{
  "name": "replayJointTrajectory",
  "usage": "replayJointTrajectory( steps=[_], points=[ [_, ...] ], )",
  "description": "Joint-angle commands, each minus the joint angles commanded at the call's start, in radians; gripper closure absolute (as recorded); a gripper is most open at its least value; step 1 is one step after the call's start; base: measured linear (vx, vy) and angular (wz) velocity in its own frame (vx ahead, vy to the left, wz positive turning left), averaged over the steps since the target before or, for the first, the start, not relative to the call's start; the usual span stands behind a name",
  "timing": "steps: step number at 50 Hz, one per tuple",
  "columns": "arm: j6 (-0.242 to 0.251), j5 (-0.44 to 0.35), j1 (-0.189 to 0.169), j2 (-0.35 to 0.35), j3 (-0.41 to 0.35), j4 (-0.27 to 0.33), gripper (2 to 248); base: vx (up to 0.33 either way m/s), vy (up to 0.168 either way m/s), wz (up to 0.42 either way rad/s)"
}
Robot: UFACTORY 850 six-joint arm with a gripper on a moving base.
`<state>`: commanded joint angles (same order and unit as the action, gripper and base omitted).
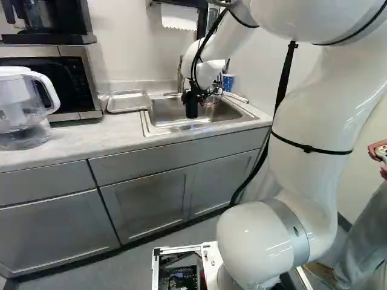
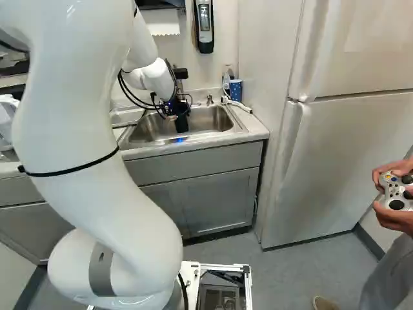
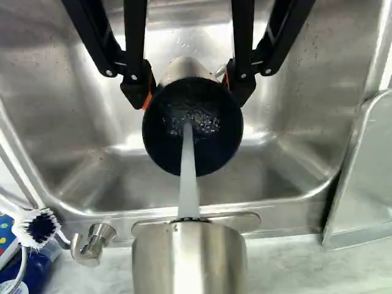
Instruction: Rinse the cup and place it in the tray
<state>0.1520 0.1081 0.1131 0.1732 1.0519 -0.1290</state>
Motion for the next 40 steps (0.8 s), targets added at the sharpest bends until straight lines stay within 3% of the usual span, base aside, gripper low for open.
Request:
replayJointTrajectory(
  steps=[40],
  points=[
    [0.0, 0.0, 0.0, 0.0, 0.0, 0.0, 127, 0.0, 0.0, 0.0]
  ],
)
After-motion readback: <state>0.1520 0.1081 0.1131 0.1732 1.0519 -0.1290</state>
